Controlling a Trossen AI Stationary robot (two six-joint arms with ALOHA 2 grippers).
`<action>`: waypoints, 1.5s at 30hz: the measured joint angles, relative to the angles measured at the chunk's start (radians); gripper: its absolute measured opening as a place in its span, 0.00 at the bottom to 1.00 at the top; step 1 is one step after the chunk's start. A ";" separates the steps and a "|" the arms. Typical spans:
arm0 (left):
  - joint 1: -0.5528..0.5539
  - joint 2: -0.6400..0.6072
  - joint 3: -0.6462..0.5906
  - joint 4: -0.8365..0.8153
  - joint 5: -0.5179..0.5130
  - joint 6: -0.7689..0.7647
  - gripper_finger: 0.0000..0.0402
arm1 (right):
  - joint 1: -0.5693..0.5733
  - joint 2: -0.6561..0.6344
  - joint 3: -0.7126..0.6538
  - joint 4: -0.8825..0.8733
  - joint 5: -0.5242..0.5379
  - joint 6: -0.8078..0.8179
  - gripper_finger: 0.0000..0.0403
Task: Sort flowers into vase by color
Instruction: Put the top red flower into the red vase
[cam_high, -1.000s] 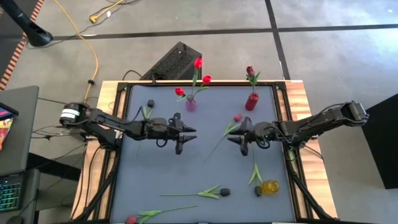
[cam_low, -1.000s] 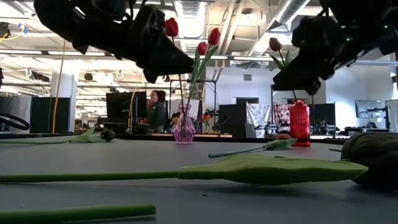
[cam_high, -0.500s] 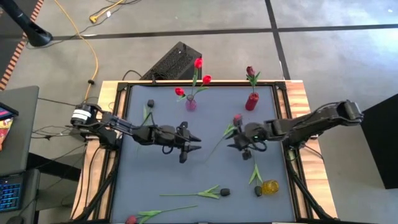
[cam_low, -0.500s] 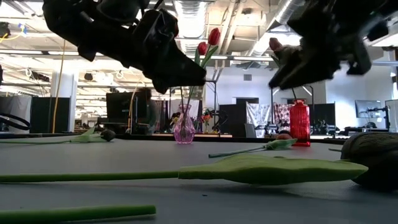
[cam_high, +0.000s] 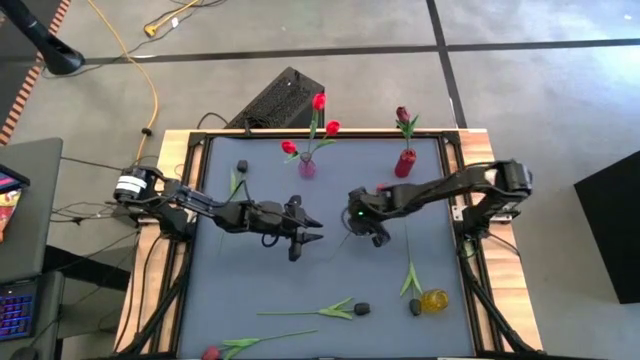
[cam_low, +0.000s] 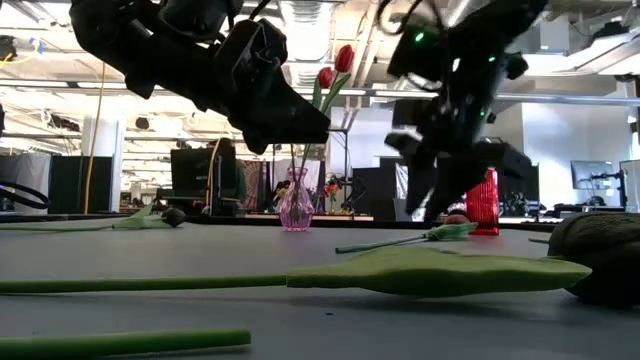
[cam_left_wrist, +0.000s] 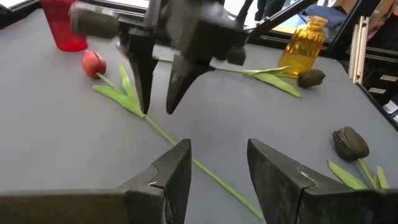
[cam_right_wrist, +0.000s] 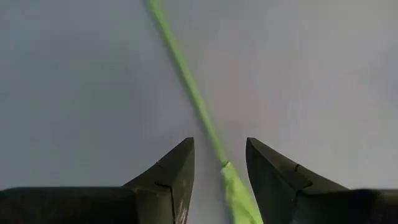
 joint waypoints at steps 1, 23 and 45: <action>0.000 0.000 0.000 -0.002 0.000 0.000 0.36 | -0.004 0.022 0.019 -0.029 0.000 -0.011 0.42; 0.002 -0.001 0.000 -0.041 -0.003 -0.019 0.36 | 0.103 0.043 0.122 -0.233 0.309 0.037 0.04; 0.069 -0.001 0.000 0.025 0.262 -0.356 0.36 | 0.392 0.033 0.121 0.287 0.871 -0.621 0.04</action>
